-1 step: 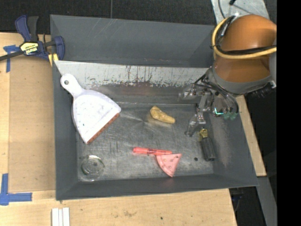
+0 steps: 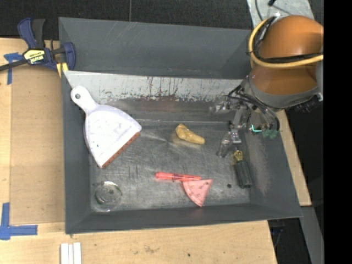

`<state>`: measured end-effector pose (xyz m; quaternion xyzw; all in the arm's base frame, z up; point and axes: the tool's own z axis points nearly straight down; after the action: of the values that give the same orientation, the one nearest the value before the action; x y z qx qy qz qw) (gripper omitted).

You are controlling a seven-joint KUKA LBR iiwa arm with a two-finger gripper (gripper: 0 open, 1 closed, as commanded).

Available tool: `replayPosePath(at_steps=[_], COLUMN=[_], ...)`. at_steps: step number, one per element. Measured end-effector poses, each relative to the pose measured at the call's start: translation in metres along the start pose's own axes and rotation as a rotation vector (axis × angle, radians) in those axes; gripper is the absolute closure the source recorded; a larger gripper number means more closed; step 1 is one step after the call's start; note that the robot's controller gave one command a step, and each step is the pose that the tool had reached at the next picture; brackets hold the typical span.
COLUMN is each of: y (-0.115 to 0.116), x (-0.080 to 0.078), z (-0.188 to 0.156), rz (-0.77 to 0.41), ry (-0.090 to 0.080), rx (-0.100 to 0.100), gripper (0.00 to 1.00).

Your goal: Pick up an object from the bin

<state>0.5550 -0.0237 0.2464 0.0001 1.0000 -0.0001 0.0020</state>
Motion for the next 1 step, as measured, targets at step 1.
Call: replayPosePath(at_steps=[1], y=[0.0228], x=[-0.0060], z=[0.0381], rz=[-0.052], ry=[-0.007], rx=[0.002], gripper=[0.00])
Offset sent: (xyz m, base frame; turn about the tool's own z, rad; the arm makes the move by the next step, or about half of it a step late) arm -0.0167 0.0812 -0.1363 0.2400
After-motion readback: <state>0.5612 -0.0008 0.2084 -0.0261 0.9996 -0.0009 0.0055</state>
